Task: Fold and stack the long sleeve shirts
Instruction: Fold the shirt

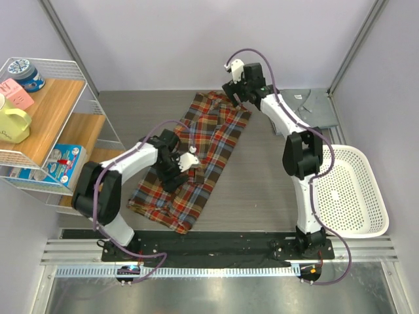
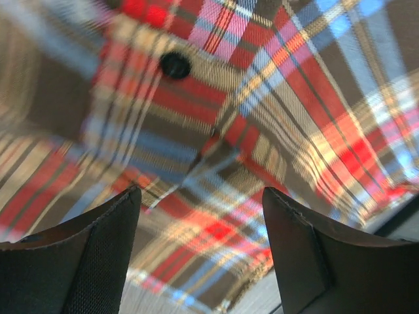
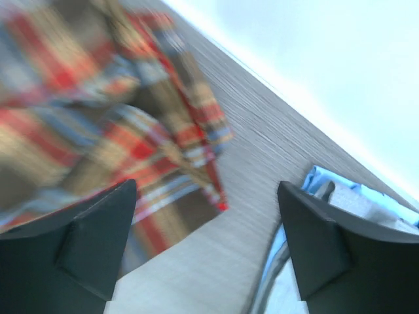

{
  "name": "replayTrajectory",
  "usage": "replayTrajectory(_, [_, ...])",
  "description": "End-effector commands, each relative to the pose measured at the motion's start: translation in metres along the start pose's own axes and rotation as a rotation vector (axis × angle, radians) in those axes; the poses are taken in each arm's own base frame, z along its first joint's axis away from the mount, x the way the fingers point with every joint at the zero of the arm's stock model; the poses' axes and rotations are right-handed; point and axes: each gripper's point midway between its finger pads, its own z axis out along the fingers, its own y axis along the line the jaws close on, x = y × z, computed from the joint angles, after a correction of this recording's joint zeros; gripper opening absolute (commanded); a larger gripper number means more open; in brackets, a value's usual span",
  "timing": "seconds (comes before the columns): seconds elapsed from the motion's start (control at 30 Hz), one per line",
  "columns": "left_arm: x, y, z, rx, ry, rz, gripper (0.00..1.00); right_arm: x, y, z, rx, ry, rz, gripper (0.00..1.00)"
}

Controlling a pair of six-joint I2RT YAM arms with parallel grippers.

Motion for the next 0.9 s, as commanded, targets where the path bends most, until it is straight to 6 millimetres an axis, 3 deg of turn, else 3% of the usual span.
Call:
replayTrajectory(0.0, [0.002, 0.003, 0.025, -0.014, 0.075, 0.088, 0.73, -0.056, 0.0, -0.07, -0.06, -0.128, 0.211, 0.97])
replayTrajectory(0.1, [0.002, -0.011, 0.044, 0.017, 0.133, 0.118, 0.69, -0.033, 0.0, -0.085, -0.224, -0.075, 0.355, 0.99])
replayTrajectory(0.2, [-0.03, -0.03, 0.056, 0.056, 0.113, 0.108, 0.67, -0.019, -0.004, -0.099, -0.301, -0.062, 0.435, 0.99])
replayTrajectory(0.23, [-0.044, -0.047, 0.067, 0.099, 0.115, 0.124, 0.66, -0.007, -0.014, -0.101, -0.286, -0.047, 0.432, 0.99])
replayTrajectory(0.33, [-0.094, -0.066, 0.073, 0.12, 0.065, 0.103, 0.64, 0.026, -0.024, -0.095, -0.295, 0.045, 0.464, 0.99])
replayTrajectory(0.37, [-0.115, -0.072, 0.077, 0.15, 0.036, 0.063, 0.64, 0.039, -0.021, -0.096, -0.318, 0.094, 0.461, 0.99])
replayTrajectory(0.43, [-0.128, -0.082, 0.079, 0.192, 0.034, 0.033, 0.64, 0.049, -0.017, -0.094, -0.35, 0.134, 0.458, 0.99])
replayTrajectory(0.47, [-0.137, -0.084, 0.074, 0.209, 0.016, 0.017, 0.65, 0.063, -0.008, -0.093, -0.389, 0.185, 0.45, 0.97])
replayTrajectory(0.53, [-0.147, -0.08, 0.055, 0.217, -0.026, -0.019, 0.67, 0.069, 0.008, -0.099, -0.463, 0.207, 0.455, 0.96])
replayTrajectory(0.57, [-0.156, -0.085, 0.032, 0.243, -0.093, -0.017, 0.7, 0.073, 0.014, -0.105, -0.491, 0.222, 0.443, 0.95])
replayTrajectory(0.7, [-0.144, -0.057, -0.012, 0.212, -0.199, -0.08, 0.74, 0.099, 0.056, -0.122, -0.612, 0.303, 0.387, 0.9])
replayTrajectory(0.87, [-0.121, -0.013, -0.011, 0.149, -0.181, -0.159, 0.73, 0.124, 0.098, -0.126, -0.663, 0.382, 0.295, 0.84])
